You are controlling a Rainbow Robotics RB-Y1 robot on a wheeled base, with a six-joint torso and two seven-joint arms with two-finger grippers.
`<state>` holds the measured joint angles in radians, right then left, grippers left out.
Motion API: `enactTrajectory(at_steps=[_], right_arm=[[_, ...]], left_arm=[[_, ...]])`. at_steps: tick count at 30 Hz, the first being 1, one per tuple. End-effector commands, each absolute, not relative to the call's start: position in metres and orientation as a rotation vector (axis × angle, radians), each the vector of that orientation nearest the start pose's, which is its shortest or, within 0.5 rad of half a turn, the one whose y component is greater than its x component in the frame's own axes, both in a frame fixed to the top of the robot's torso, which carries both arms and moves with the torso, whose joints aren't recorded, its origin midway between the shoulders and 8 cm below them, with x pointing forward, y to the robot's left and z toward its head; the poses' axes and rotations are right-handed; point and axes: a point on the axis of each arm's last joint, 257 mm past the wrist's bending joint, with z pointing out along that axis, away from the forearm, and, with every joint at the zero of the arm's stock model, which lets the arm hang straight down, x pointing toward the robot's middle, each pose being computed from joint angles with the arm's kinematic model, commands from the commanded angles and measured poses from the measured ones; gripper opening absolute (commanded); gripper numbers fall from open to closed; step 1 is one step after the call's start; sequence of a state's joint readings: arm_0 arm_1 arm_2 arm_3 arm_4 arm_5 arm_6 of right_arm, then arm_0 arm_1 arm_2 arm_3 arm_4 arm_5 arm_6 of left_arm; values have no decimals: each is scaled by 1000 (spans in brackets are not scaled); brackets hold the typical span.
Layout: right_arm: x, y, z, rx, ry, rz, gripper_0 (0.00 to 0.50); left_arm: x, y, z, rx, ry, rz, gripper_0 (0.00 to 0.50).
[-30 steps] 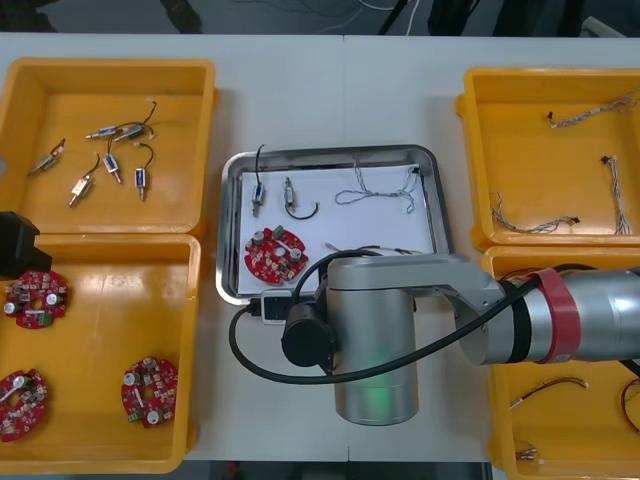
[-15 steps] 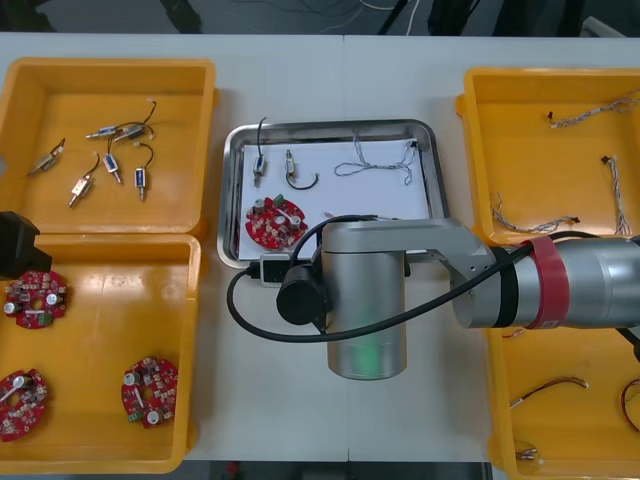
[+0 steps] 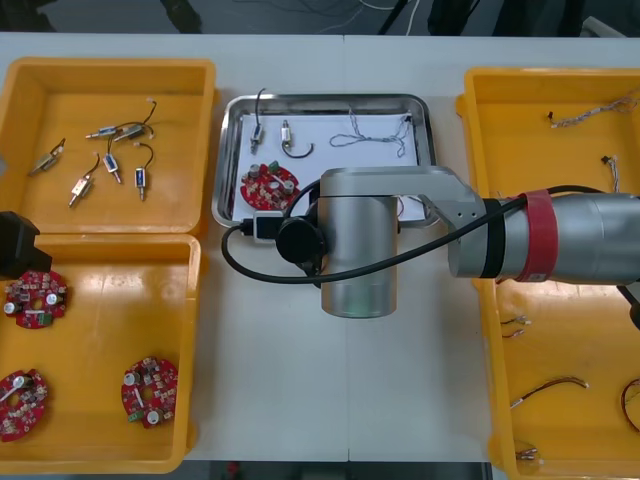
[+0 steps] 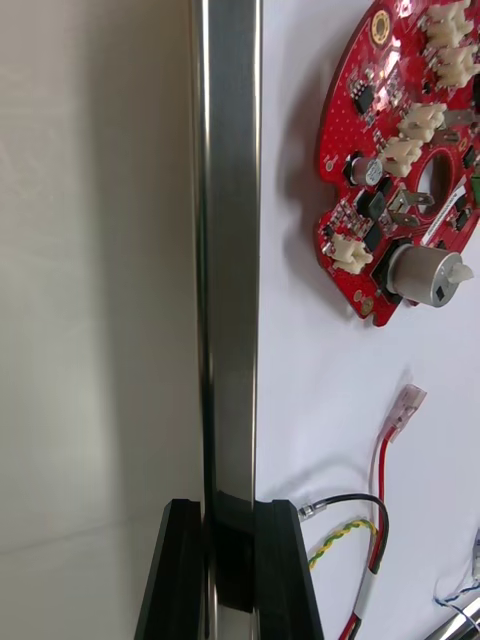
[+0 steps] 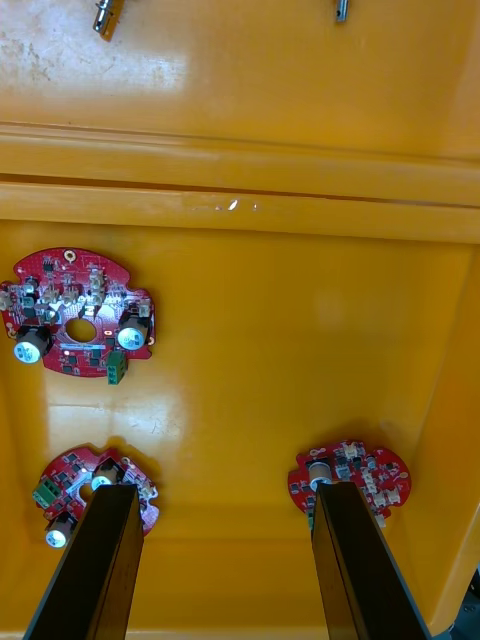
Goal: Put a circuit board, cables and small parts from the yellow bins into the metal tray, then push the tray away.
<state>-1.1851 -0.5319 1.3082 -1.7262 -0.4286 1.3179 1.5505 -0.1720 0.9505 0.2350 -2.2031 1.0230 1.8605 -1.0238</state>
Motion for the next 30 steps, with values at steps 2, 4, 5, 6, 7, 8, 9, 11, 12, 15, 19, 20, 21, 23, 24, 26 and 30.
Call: enactTrajectory(at_steps=[2, 4, 5, 6, 7, 8, 9, 11, 12, 15, 19, 20, 21, 23, 24, 26, 30], right_arm=[[527, 3, -185, -1676, 1646, -693, 0], [531, 2, -181, -1670, 1641, -697, 0], [531, 3, -181, -1669, 1639, -698, 0], [534, 2, -178, -1666, 1635, -701, 0], [536, 3, -176, -1660, 1634, -700, 0], [537, 2, -176, -1659, 1634, -703, 0], [538, 4, -173, -1657, 1625, -701, 0], [542, 3, -169, -1651, 1621, -708, 0], [544, 3, -165, -1645, 1613, -713, 0], [550, 4, -158, -1636, 1600, -720, 0], [561, 2, -148, -1627, 1579, -731, 0], [562, 1, -148, -1624, 1577, -727, 0], [564, 2, -147, -1621, 1571, -718, 0], [568, 0, -145, -1616, 1565, -712, 0], [570, -2, -145, -1613, 1566, -715, 0], [573, -3, -143, -1608, 1563, -712, 0], [578, -7, -140, -1598, 1551, -721, 0]], left_arm=[[366, 375, -135, -7, 2680, 61, 500], [366, 375, -135, -7, 2680, 61, 500], [366, 375, -135, -7, 2680, 61, 500], [366, 375, -135, -7, 2680, 61, 500], [366, 375, -135, -7, 2680, 61, 500], [366, 375, -135, -7, 2680, 61, 500], [366, 375, -135, -7, 2680, 61, 500], [366, 375, -135, -7, 2680, 61, 500], [366, 375, -135, -7, 2680, 61, 500], [366, 375, -135, -7, 2680, 61, 500], [366, 375, -135, -7, 2680, 61, 500], [366, 375, -135, -7, 2680, 61, 500], [366, 375, -135, -7, 2680, 61, 500], [366, 375, -135, -7, 2680, 61, 500], [366, 375, -135, -7, 2680, 61, 500], [366, 375, -135, -7, 2680, 61, 500], [366, 375, -135, -7, 2680, 61, 500]])
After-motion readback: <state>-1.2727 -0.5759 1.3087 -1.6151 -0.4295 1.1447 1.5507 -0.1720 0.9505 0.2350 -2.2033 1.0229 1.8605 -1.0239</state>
